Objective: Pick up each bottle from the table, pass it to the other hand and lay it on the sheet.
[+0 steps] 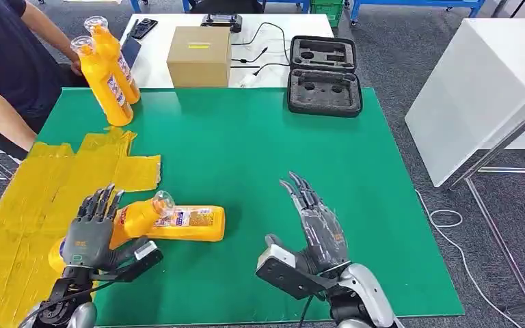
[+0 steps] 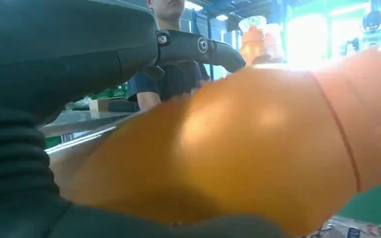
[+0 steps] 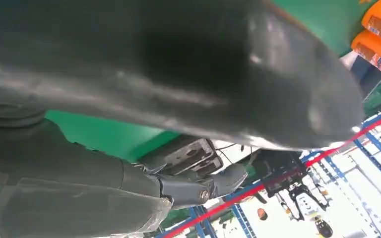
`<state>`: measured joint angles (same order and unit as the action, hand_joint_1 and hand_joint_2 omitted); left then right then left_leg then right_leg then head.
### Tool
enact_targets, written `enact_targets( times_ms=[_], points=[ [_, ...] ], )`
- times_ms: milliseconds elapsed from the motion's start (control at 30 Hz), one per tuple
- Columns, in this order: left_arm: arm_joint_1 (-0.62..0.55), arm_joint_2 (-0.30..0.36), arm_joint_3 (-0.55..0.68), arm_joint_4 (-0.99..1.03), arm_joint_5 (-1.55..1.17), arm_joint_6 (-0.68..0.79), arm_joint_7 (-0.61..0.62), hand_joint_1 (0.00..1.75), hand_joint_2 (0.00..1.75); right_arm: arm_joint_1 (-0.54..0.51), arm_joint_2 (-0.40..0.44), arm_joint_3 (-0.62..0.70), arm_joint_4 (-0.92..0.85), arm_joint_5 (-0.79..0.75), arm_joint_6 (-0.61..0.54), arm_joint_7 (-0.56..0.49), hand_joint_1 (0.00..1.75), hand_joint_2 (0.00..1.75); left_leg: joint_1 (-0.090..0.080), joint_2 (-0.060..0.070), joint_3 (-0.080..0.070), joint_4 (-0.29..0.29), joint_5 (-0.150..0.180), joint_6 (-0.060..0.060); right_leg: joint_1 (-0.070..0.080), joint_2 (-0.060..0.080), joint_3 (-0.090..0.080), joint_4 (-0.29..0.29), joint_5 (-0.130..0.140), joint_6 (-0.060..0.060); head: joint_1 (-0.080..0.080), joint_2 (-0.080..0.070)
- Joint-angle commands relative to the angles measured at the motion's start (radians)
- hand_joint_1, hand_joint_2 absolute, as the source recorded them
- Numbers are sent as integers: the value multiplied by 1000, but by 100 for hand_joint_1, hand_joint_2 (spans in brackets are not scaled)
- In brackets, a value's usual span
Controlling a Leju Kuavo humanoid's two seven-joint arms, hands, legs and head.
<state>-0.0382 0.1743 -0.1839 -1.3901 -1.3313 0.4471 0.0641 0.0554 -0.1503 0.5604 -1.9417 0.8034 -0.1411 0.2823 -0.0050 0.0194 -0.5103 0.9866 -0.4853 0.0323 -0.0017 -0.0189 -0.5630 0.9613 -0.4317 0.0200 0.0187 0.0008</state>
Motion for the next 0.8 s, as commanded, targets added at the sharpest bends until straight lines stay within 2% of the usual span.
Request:
enact_targets(
  times_ms=[33, 367, 500, 633, 800],
  points=[
    [-41, 1, 3, 30, 25, 9, 0, 0, 0, -55, 15, 9, 82, -8, 1, -1, 0, 0, 1, 0, 1, 0, 0, -2, 1, 1, 1, -1, 0, 0, 0, 0],
    [-6, 3, 18, -20, 76, 48, -37, 0, 0, -48, -6, 24, 99, -20, -12, -10, 0, 0, 0, -1, 3, -2, -1, -3, 0, 3, 3, -1, -1, -1, 0, 0],
    [10, -14, 37, -63, 182, 112, -101, 0, 0, -37, -22, 32, 108, -27, -34, -15, 0, 0, 0, -1, 3, -1, -1, -2, 0, 2, 2, -1, 0, 0, 0, 0],
    [15, -11, 42, -73, 207, 109, -105, 0, 0, -34, -25, 35, 105, -27, -38, -15, 0, 0, 0, -2, 6, -3, -2, -5, -1, 4, 5, -1, -2, -1, 0, 0],
    [16, -7, 47, -70, 231, 111, -113, 0, 0, -36, -27, 37, 102, -27, -41, -15, 0, 0, 0, -2, 3, -2, 0, -3, 0, 2, 3, -1, -1, -1, 0, 0]
  ],
)
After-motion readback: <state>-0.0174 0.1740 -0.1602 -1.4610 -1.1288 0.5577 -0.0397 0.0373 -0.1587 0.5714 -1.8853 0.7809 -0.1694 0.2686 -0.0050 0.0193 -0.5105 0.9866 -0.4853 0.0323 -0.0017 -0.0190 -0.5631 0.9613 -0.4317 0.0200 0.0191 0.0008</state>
